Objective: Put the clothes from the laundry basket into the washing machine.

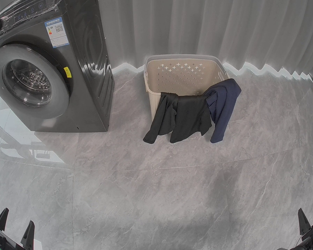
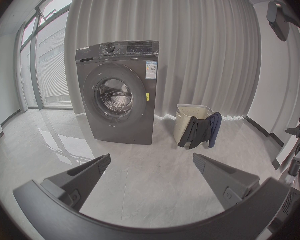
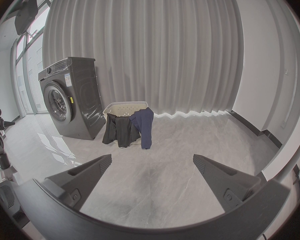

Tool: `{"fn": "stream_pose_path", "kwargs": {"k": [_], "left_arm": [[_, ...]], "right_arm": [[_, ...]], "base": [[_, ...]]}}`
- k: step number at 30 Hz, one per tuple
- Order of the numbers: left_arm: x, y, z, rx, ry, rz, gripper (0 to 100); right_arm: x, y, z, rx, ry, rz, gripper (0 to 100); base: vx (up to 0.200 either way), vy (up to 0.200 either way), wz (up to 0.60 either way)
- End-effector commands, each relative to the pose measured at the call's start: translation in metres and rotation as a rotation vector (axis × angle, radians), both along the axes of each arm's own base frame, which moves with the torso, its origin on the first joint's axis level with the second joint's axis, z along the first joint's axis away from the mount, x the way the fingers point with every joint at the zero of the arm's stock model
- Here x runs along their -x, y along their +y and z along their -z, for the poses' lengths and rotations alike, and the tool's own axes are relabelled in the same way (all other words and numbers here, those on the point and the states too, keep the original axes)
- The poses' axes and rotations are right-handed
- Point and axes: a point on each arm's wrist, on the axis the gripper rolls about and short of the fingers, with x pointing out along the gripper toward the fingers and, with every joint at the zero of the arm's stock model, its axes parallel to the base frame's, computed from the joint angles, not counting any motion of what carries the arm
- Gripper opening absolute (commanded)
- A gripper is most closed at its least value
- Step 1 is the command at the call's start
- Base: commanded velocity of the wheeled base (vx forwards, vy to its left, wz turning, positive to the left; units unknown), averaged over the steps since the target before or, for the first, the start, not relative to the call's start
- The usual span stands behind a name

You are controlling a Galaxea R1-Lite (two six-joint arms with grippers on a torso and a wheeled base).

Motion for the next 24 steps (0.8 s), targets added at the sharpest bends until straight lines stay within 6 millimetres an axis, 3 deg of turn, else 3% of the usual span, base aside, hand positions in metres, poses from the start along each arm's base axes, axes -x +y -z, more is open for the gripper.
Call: {"fn": "stream_pose_path", "kwargs": {"k": [1,14,24], "left_arm": [[0.0000,0.0000,0.0048,0.000,0.001,0.000,100],[0.0001,0.0001,0.0048,0.000,-0.001,-0.003,100],[0.0001,0.0001,0.0048,0.000,-0.001,-0.003,100]], "right_arm": [[-0.0001,0.0000,0.0053,0.001,0.002,0.000,100],[-0.0001,0.0000,0.0053,0.001,0.002,0.000,100],[-0.0001,0.0000,0.0053,0.001,0.002,-0.001,100]], "base": [[0.000,0.000,0.00],[0.000,-0.185,0.00],[0.000,0.000,0.00]]}}
